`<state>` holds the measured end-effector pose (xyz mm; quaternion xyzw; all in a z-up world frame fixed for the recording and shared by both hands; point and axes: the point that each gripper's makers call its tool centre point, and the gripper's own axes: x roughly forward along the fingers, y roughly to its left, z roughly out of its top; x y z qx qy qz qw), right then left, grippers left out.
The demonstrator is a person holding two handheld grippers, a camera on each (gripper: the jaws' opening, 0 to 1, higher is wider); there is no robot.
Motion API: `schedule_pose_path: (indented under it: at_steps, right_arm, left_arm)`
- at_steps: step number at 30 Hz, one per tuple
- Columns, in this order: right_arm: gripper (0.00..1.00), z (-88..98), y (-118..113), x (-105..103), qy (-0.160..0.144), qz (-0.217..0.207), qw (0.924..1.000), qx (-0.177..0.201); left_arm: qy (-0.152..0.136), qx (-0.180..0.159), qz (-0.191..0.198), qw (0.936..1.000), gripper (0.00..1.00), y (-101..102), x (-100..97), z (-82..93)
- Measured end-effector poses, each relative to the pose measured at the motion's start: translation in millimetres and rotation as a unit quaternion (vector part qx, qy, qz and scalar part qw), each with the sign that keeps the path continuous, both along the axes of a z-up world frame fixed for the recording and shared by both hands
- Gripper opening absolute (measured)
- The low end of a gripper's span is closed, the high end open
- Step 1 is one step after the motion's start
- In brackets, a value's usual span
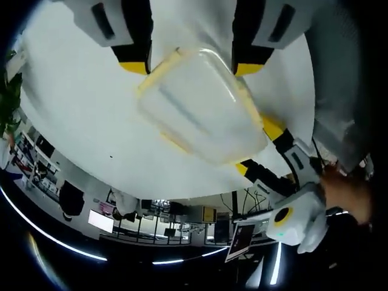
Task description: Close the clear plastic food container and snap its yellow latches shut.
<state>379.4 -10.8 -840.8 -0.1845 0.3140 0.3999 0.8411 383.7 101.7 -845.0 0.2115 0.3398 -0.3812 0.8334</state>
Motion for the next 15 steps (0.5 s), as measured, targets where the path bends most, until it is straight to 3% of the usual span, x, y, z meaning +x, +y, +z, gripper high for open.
schedule_pose_path:
  at_steps: [15]
  right_arm:
    - [0.49,0.7,23,69,-0.007,-0.015,0.9997,0.015]
  left_arm:
    - [-0.015,-0.001,0.017,0.9997,0.53,19,70.8,-0.9]
